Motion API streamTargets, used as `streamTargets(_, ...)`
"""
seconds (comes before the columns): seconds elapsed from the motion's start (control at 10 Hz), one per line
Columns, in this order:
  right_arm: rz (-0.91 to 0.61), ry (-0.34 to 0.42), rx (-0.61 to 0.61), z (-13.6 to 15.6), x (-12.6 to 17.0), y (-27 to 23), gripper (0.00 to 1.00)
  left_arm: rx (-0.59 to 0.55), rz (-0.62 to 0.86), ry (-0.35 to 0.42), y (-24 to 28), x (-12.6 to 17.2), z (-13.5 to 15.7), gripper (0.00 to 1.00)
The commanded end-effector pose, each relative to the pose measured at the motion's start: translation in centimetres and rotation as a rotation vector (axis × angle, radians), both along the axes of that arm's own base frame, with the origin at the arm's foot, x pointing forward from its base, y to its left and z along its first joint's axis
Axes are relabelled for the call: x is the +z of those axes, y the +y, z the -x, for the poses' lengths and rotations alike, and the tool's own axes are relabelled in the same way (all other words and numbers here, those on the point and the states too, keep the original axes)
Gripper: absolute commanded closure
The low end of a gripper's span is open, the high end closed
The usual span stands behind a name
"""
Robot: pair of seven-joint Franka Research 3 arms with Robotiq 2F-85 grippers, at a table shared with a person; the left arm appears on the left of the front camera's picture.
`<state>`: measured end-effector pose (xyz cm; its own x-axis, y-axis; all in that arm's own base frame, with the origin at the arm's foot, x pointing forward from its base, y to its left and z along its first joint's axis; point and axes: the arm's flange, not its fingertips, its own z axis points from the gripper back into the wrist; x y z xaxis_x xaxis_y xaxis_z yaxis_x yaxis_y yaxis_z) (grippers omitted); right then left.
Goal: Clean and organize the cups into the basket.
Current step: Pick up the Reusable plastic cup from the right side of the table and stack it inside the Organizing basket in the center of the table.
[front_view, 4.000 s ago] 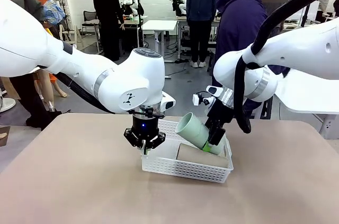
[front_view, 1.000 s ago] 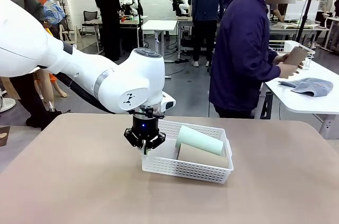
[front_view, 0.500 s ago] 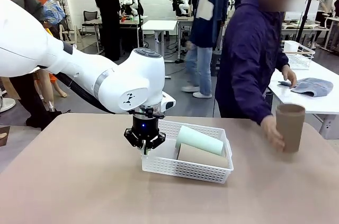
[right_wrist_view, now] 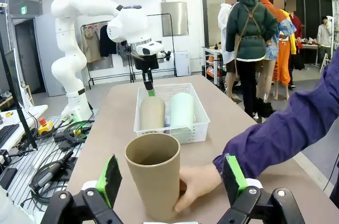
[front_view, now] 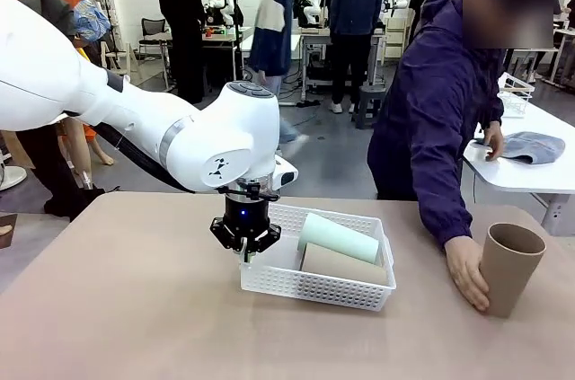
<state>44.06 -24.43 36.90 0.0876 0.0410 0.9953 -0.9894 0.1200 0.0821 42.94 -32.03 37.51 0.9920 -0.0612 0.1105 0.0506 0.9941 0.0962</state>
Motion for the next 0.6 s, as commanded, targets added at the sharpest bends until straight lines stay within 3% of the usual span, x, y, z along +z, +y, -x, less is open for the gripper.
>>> streamTargets(0.0,0.004,0.000,-0.006,0.2,0.0,0.4,0.00,-0.001,0.001,-0.003,0.0,0.0,0.0,1.00)
streamTargets(0.2,0.000,0.000,0.000,0.0,0.0,0.0,0.00,-0.001,0.001,-0.003,0.0,0.0,0.0,1.00)
streamTargets(0.5,0.040,0.015,0.075,2.7,-4.0,-1.3,0.00,-0.001,0.001,-0.003,0.0,0.0,0.0,1.00)
